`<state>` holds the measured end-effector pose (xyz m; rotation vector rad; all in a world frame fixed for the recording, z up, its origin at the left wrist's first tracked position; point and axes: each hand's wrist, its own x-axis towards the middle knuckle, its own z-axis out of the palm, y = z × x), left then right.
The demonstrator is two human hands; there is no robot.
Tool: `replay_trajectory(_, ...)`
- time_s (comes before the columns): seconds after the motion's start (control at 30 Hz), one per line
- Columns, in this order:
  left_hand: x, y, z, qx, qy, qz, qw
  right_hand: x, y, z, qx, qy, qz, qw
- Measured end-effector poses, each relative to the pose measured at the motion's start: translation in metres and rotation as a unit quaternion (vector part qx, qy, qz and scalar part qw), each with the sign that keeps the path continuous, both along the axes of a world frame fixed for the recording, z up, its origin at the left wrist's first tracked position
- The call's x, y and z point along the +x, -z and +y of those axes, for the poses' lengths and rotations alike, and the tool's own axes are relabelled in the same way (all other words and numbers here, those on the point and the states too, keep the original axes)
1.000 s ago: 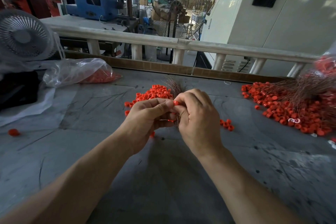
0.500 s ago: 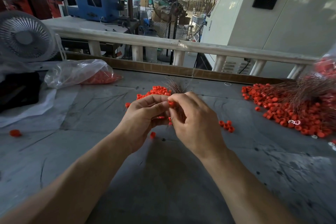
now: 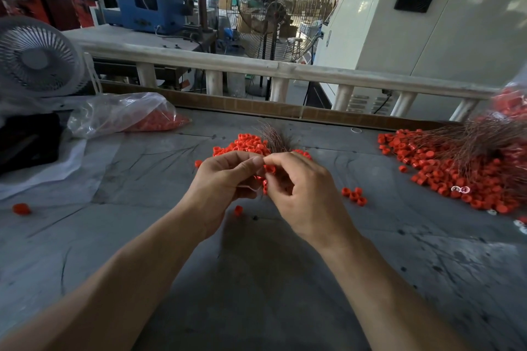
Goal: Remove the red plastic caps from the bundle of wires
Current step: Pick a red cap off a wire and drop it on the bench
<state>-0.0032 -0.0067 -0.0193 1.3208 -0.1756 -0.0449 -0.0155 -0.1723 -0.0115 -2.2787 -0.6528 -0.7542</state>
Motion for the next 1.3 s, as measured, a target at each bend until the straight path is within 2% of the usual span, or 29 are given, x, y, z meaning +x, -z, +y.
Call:
replay_trajectory(0.13,-0.001,0.0,0.001,-0.006,0.008,0.006,1.0,0.0,0.001,-0.002,0.025,-0.015,0.001,1.0)
replay_trajectory(0.4,-0.003,-0.002,-0.001,-0.01,0.008,0.006,1.0,-0.001,0.0,-0.003,0.017,-0.008,0.001,1.0)
replay_trajectory(1.03,-0.001,-0.001,-0.003,-0.018,-0.06,-0.002,0.998,-0.001,0.007,-0.005,0.003,-0.012,0.029,0.999)
replay_trajectory(1.2,0.002,0.002,-0.003,0.006,-0.096,-0.002,0.995,0.0,0.007,-0.007,0.004,0.018,0.027,0.999)
replay_trajectory(1.3,0.005,0.004,0.0,0.083,-0.147,-0.029,0.985,0.003,0.006,-0.015,0.021,0.089,0.032,0.995)
